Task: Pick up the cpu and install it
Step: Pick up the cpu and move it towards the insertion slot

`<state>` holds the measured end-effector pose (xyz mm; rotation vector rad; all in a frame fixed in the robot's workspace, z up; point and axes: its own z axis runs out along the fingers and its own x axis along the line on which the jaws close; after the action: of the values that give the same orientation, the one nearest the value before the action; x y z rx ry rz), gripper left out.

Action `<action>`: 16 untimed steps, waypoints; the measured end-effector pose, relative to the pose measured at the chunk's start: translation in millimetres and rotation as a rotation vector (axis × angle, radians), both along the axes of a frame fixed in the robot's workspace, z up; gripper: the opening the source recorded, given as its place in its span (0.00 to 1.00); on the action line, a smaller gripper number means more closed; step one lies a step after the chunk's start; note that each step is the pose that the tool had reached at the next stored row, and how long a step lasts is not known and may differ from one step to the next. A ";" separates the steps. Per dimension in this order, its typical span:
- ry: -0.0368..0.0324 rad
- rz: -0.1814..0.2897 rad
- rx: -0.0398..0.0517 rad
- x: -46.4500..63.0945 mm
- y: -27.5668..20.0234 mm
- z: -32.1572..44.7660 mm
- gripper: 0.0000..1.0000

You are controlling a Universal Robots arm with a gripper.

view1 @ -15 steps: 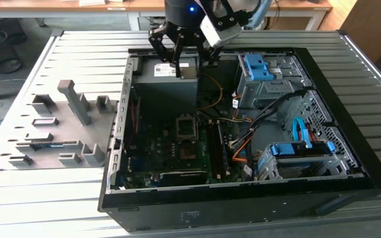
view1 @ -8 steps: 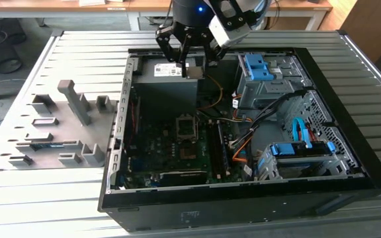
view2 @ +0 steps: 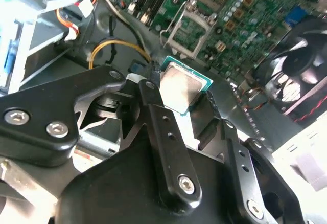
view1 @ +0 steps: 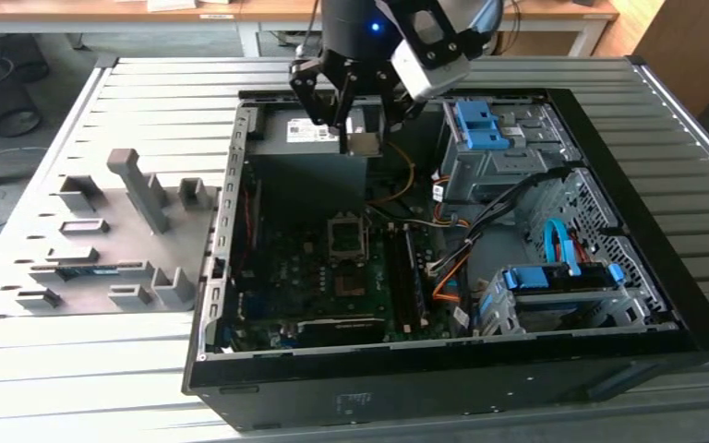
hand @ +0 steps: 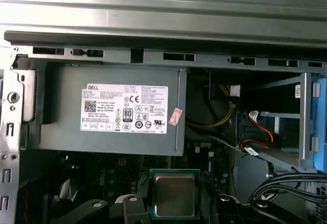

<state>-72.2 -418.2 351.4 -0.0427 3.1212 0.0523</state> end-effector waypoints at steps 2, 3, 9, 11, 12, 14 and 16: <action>0.0001 0.000 -0.0002 0.0 -7.0 0.0 0.47; 0.0001 0.000 -0.0001 0.0 -10.9 0.0 0.47; 0.0000 0.000 -0.0020 0.0 -30.7 -0.3 0.47; 0.0000 0.000 -0.0043 0.0 -36.3 -0.5 0.47; 0.0000 0.000 -0.0056 0.0 -39.1 -0.5 0.47; 0.0001 0.000 -0.0087 0.0 -43.2 -0.5 0.47; 0.0000 0.000 -0.0088 0.0 -43.4 -0.6 0.47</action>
<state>-72.3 -461.5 350.8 -0.0426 3.1216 0.0386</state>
